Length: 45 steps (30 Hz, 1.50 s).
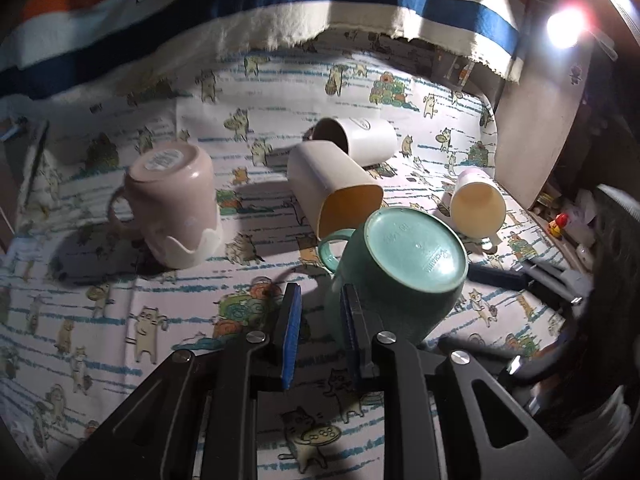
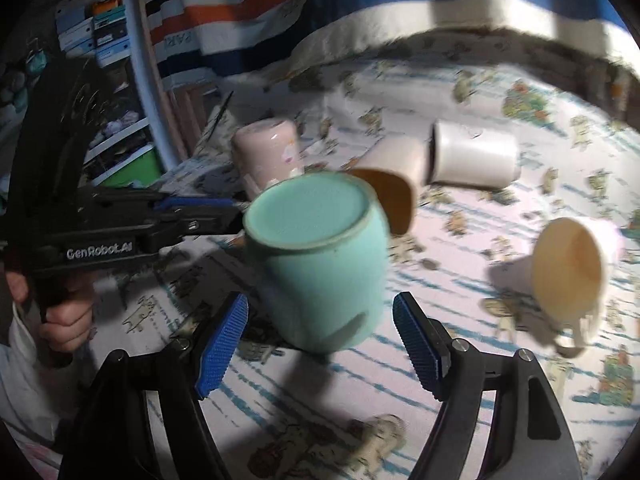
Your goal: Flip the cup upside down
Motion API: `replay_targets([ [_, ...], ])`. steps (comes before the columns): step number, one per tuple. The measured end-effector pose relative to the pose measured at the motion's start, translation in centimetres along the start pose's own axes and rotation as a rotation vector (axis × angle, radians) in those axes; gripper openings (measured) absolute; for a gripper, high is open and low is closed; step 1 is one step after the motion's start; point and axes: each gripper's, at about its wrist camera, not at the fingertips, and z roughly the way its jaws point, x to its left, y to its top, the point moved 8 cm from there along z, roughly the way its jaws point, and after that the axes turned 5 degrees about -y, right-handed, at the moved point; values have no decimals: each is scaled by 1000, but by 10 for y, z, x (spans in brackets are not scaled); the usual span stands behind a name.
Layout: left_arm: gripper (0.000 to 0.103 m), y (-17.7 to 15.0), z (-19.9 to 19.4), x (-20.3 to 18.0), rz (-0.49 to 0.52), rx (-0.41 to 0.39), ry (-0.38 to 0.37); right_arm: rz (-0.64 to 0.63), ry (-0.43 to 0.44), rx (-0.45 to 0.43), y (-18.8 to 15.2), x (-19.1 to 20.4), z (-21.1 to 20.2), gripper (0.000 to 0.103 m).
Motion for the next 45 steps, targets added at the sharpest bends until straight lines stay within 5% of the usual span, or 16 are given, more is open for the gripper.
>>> replay_targets([
  [2, 28, -1, -6, -1, 11, -26, 3, 20, -61, -55, 3, -10, -13, 77],
  [6, 68, 1, -20, 1, 18, -117, 23, 107, -90, -126, 6, -25, -27, 77],
  [9, 81, 4, -31, 1, 27, -194, 33, 138, -115, -169, 7, -31, -33, 78],
  [14, 102, 9, -51, 2, 66, -336, 87, 132, -245, -317, 14, -34, -53, 102],
  [19, 103, 10, -68, 10, 73, -442, 107, 107, -289, -397, 19, -29, -69, 103],
  [31, 103, -6, -64, 23, 90, -508, 166, 86, -335, -373, 16, -24, -61, 103],
  [45, 103, -8, -61, 29, 64, -491, 188, 79, -356, -377, 15, -23, -63, 103],
])
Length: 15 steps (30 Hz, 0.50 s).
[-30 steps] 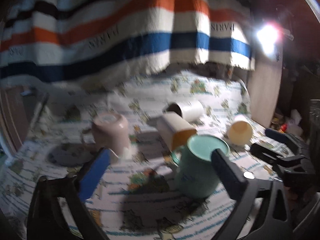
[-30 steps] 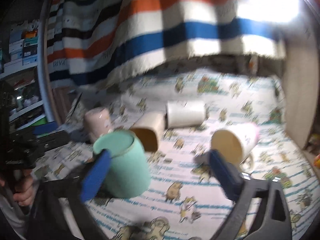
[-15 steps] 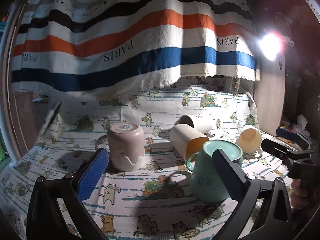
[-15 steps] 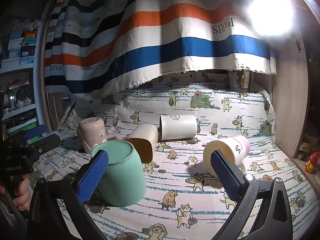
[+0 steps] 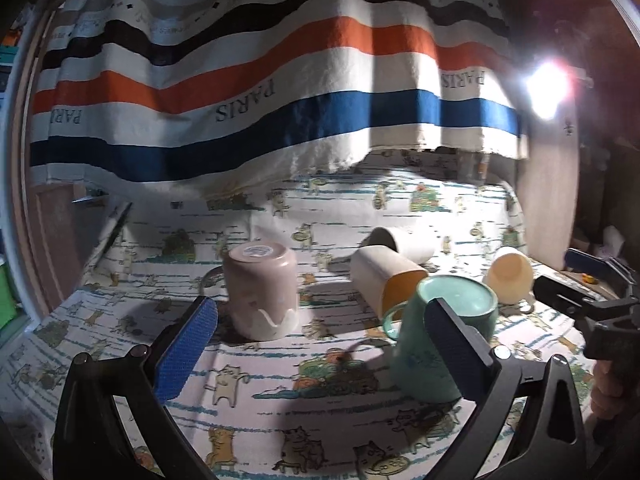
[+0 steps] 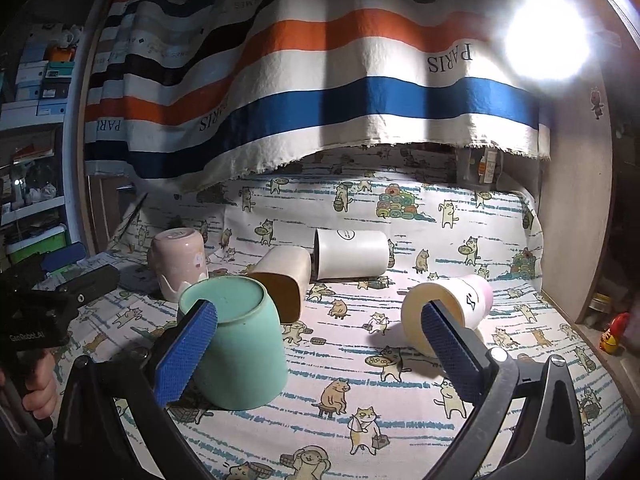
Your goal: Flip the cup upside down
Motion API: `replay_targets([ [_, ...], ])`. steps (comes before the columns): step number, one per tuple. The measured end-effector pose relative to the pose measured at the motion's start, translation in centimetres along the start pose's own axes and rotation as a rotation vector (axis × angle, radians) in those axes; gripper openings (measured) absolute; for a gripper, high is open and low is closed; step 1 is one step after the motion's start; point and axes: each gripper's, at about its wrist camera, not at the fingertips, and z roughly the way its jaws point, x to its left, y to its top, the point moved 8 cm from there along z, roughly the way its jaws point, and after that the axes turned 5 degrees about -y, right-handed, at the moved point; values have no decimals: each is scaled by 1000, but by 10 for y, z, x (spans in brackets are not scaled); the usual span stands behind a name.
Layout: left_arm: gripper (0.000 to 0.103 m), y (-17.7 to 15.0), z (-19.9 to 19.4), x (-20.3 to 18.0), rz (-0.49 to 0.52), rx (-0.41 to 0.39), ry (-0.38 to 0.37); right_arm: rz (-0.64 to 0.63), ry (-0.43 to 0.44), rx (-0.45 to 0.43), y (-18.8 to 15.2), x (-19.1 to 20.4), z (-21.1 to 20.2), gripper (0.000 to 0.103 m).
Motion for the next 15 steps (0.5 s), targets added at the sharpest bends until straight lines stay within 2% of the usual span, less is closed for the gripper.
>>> replay_targets([
  [15, 103, -3, 2, 5, -13, 19, 17, 0, 0, 0, 0, 0, 0, 103],
])
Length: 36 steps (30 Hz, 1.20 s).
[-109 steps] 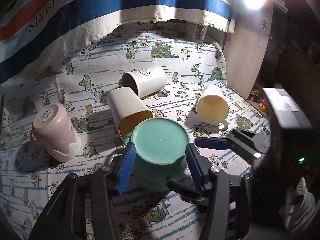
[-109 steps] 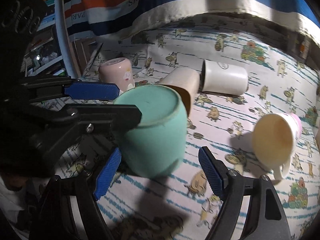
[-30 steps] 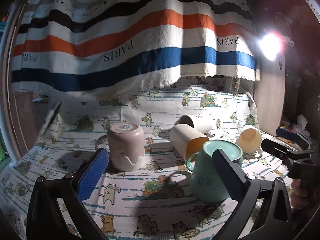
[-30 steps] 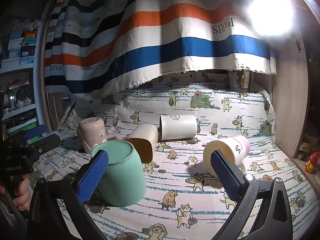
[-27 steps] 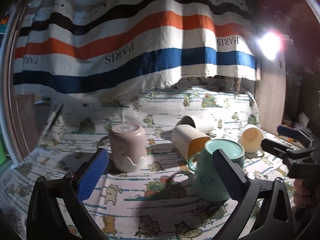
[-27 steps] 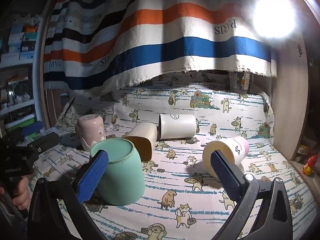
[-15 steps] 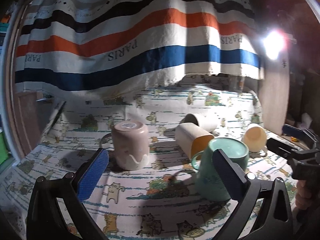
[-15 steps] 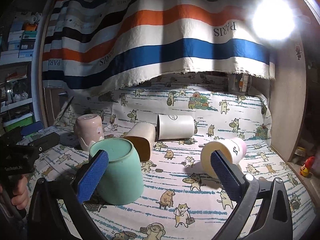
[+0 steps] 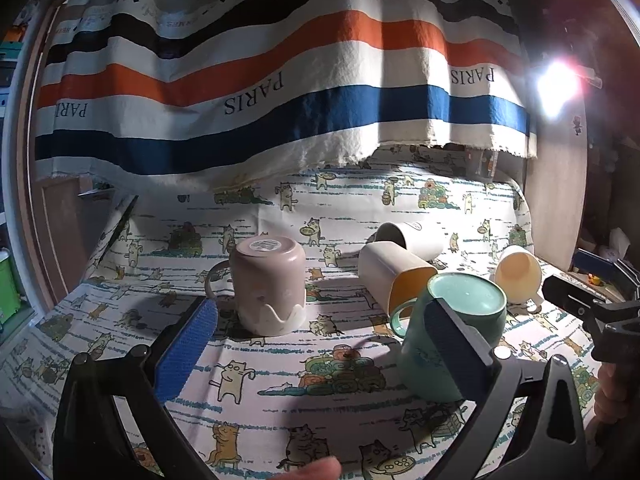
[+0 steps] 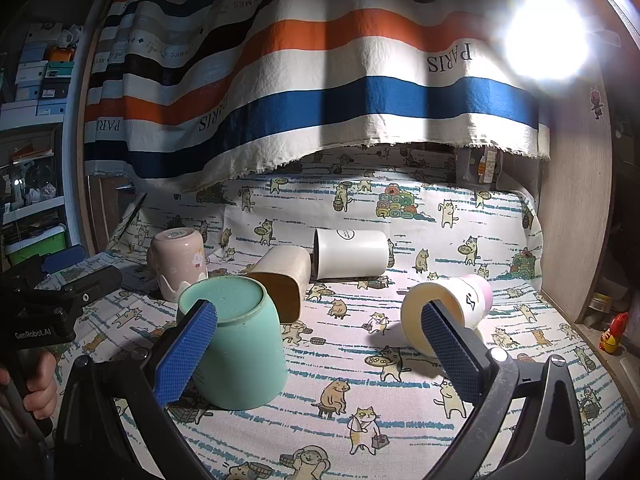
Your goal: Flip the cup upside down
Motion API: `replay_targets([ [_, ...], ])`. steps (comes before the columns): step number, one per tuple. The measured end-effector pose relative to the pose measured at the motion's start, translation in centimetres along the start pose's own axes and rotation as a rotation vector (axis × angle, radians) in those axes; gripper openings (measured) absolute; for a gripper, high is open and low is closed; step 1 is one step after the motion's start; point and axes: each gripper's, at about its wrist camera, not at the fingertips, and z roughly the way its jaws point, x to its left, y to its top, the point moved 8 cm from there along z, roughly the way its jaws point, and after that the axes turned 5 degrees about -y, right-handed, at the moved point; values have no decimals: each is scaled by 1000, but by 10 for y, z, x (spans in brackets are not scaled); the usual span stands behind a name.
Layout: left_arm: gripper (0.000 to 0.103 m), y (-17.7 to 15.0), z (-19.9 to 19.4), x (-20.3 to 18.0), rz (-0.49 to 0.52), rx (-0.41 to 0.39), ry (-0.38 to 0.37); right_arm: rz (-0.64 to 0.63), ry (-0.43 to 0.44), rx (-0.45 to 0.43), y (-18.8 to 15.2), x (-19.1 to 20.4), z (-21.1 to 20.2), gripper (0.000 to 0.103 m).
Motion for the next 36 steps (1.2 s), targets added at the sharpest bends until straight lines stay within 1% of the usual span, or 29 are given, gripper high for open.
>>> replay_targets([
  [9, 103, 0, 3, -2, 2, 8, -7, 0, 0, 0, 0, 0, 0, 103],
  [19, 103, 0, 3, 0, -4, 7, 9, 0, 0, 0, 0, 0, 0, 103],
  [36, 103, -1, 2, 1, -4, 6, 9, 1, 0, 0, 0, 0, 0, 103],
])
